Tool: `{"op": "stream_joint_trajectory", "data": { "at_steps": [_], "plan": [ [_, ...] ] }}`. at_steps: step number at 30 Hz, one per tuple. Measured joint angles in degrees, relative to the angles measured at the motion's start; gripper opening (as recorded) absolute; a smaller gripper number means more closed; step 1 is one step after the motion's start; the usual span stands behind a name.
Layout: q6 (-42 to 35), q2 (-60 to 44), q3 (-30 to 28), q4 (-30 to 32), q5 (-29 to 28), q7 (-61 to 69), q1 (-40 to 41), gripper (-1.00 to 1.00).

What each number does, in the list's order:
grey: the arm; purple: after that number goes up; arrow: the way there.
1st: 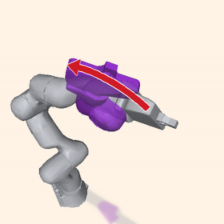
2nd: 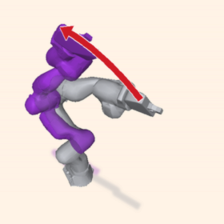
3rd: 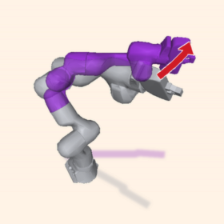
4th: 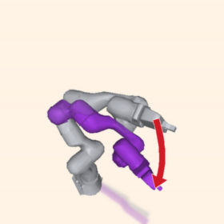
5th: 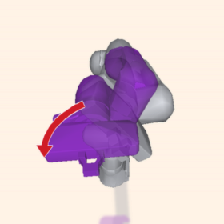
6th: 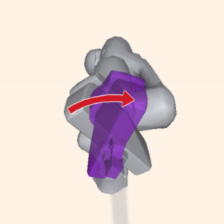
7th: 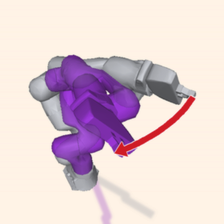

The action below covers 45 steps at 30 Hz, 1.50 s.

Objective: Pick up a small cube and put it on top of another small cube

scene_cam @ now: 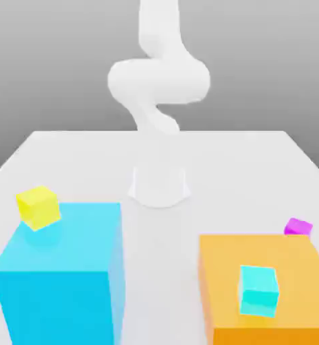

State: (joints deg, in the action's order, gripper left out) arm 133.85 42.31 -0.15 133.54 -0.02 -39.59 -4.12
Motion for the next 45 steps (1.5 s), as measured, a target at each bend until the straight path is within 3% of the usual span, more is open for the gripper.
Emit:
{"op": "stream_joint_trajectory", "data": {
  "at_steps": [16, 31, 39, 40, 45],
  "plan": [
    [13.3, -22.6, 0.4, 11.3, 0.9, 40.8, -25.0, 0.0],
    [25.6, -43.6, 7.6, 21.7, -0.3, 77.2, -42.4, 0.0],
    [37.1, -58.7, 4.2, 21.2, -7.2, 77.9, -46.6, 0.0],
    [38.2, -59.9, 3.6, 20.9, -7.5, 77.7, -47.1, -1.0],
    [38.0, -59.9, 3.6, 20.9, -7.5, 77.7, -47.1, -1.0]
  ]
}}
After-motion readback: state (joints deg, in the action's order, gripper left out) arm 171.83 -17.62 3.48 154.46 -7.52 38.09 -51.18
